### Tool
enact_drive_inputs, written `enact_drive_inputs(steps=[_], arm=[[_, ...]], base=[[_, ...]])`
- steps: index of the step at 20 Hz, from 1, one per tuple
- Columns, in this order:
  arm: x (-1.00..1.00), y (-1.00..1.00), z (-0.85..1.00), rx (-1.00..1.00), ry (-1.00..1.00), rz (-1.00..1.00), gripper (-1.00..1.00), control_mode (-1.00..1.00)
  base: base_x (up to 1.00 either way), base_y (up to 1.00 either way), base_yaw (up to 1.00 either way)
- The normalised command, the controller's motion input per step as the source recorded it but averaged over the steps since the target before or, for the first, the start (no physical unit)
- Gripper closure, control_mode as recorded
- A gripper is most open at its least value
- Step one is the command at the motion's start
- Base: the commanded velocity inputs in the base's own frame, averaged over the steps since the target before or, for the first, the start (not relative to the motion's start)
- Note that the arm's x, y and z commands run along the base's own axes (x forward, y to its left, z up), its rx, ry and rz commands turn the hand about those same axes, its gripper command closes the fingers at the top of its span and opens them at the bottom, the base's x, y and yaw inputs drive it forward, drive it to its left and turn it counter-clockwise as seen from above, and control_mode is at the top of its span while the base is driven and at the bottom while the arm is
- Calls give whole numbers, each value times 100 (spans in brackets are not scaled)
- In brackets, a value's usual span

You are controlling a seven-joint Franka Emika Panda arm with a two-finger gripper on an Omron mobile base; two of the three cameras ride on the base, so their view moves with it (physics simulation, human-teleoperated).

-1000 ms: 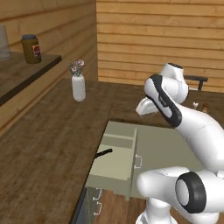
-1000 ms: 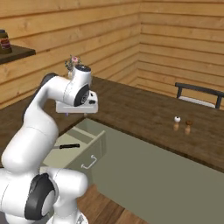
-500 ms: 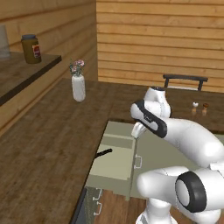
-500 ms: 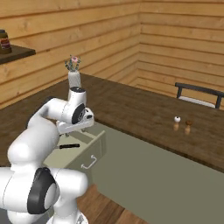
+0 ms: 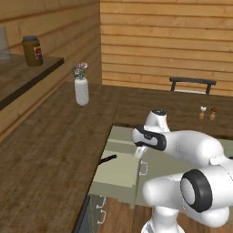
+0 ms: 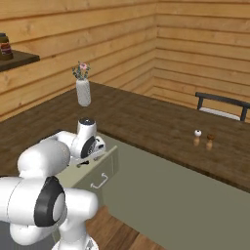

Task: Pick up the knife from the drawer and place it on the cutting board. Then place the meat from the plate to the cutting board.

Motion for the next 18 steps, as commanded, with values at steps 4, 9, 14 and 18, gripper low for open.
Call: enact_drive_inputs(steps=[4, 9, 14, 18], arm=[[28, 2, -23, 0, -14, 6, -100, -100], [35, 1, -2, 0, -6, 5, -100, -100], [45, 0, -1, 7, 0, 10, -100, -100], [41, 14, -10, 2, 3, 14, -100, -100]], base=[[0, 0, 0], [0, 0, 0], [0, 0, 0], [0, 0, 0]])
